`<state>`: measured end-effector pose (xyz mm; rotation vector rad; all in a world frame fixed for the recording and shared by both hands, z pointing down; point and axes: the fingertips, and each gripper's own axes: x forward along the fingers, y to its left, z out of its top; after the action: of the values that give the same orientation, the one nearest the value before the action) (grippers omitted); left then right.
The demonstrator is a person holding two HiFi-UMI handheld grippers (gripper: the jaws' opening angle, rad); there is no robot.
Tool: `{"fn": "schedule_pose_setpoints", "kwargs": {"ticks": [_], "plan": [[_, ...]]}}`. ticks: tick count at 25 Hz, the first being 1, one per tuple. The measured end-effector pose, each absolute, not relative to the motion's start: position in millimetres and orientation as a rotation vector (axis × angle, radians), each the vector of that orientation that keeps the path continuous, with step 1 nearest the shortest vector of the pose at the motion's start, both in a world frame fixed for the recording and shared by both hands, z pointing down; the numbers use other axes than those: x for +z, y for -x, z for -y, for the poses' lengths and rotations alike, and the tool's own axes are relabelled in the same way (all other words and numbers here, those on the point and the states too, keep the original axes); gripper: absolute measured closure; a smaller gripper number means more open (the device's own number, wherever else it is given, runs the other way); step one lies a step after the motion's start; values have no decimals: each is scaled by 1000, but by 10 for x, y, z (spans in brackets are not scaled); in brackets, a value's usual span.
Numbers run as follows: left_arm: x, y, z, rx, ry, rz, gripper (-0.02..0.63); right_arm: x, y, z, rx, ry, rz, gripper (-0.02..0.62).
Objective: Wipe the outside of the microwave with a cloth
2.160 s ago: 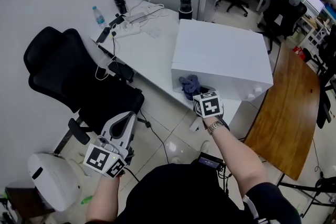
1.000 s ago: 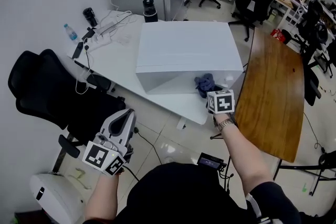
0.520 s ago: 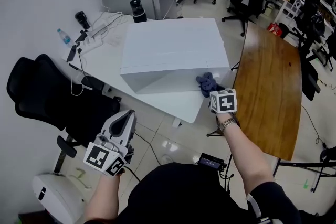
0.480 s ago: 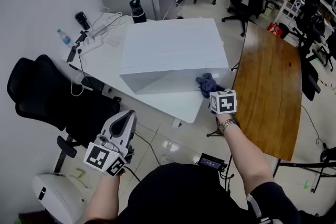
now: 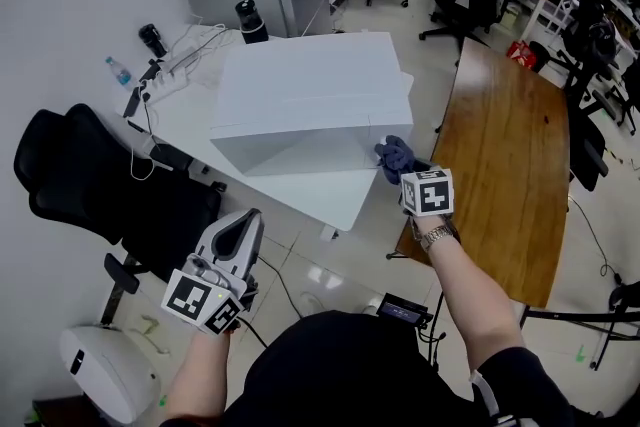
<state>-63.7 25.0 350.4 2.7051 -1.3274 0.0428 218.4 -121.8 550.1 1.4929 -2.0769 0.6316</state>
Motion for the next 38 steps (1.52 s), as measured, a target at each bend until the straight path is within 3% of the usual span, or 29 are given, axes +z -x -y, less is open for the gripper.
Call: {"fn": "schedule_pose_setpoints", "kwargs": {"ticks": [15,25,31,38], "plan": [[3554,-237,-637,85,-2774,1149,588,4646,-2141,394,508,-1221,2414,514],[3483,-1072,-1210,331,-3002,756,313,3812,-1547,-906,192,-375,2765,514],[3361,-1389,-1562,345,-3110,590,314,3705,-1414,-1402,51,-84,2730,512],[3351,-1462,-1749,369,-3127,519,397,3688,-1321,-1699,-77,91,2669,512]]}}
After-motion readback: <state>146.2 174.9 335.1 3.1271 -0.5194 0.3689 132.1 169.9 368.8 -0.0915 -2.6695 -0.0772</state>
